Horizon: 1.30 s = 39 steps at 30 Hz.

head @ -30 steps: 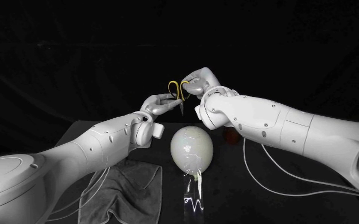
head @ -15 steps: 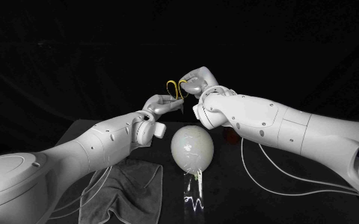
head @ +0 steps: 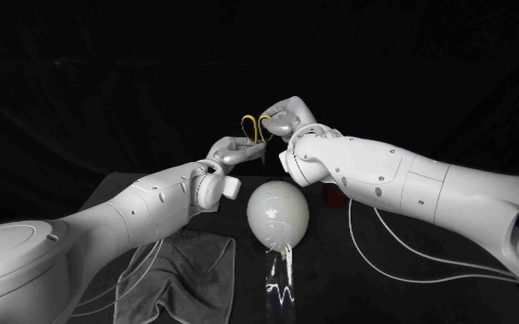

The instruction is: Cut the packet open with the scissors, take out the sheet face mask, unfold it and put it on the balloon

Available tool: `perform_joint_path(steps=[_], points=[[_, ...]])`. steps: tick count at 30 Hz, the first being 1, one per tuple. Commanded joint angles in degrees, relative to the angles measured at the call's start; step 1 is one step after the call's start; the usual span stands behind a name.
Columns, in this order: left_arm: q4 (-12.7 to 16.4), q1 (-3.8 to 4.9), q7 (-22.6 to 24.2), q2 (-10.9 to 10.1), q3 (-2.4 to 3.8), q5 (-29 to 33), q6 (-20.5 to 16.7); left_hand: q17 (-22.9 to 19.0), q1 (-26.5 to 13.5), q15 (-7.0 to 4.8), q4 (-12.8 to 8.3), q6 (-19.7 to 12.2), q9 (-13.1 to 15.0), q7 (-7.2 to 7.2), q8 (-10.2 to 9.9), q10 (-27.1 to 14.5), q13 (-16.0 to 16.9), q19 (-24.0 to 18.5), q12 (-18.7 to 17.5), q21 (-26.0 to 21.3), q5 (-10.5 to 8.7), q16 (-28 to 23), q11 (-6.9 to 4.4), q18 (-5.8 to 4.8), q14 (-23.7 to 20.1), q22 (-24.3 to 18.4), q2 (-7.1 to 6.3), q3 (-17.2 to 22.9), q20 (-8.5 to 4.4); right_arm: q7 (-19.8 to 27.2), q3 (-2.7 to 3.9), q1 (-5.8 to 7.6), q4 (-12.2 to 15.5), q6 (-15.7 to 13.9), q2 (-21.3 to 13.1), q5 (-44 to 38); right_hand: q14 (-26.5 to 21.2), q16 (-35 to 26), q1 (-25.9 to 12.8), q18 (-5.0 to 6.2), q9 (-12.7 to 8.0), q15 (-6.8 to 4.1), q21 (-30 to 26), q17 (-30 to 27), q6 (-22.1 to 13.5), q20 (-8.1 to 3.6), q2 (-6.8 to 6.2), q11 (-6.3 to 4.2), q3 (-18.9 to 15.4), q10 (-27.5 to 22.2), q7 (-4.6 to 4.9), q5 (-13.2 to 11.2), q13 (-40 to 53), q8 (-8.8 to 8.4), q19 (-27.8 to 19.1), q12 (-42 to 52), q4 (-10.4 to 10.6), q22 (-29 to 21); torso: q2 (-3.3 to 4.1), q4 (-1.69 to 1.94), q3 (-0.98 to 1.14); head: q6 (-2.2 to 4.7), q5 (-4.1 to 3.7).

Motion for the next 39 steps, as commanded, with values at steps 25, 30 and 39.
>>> perform_joint_path(steps=[25,30,39], points=[[0.2,0.13,1.1,-0.3,0.09,4.6,2.1,0.6,-4.8,-2.04,-1.1,3.9,5.1,-1.62,5.7,10.3,0.0,2.8,-1.4,0.3,0.09,1.4,-2.65,1.09,6.3,0.3,-0.24,13.5,0.01,1.7,0.04,-0.62,-2.6,2.5,-0.7,2.6,0.3,-2.2,-0.9,2.32,0.4,0.13,-4.2,-4.6,-1.9,0.16,0.39,-1.01,0.3,0.4,0.75,0.2,-0.1,0.06,-5.1,-1.0,-0.1,-6.0,-0.04,-0.03,-0.01,0.09,0.74],[0.2,0.12,0.7,-0.5,0.09,4.1,1.8,0.6,-5.3,-2.19,-1.4,3.7,5.6,-1.46,6.1,10.7,0.0,3.1,-1.5,0.3,0.1,1.4,-2.73,0.93,6.5,0.3,-0.33,14.2,0.08,4.4,-0.01,-0.63,-3.2,7.2,-0.8,4.6,-19.8,-24.5,-3.6,4.96,-0.3,3.75,-22.5,-33.7,-7.3,2.4,-2.72,2.13,-4.2,-9.5,4.19,1.8,-1.6,-3.37,-27.4,-1.4,0.5,-25.8,-0.05,-0.06,-0.02,0.15,0.85],[0.0,0.14,-0.7,-1.2,0.09,-0.1,2.1,0.7,-6.0,-2.48,-2.1,3.3,6.8,-1.4,6.9,11.1,0.0,4.0,-1.7,0.5,0.1,1.4,-2.85,-0.03,6.9,0.4,-0.61,15.6,0.19,11.5,-0.19,-0.66,-3.6,13.3,-2.5,6.3,-47.2,-50.9,-3.5,3.37,-4.1,12.57,-53.9,-48.9,-17.1,11.0,-4.36,8.89,-17.9,-23.1,2.94,-2.8,-1.4,-11.58,-45.5,-1.0,2.9,-44.7,-0.03,-0.06,-0.01,0.35,1.12]])
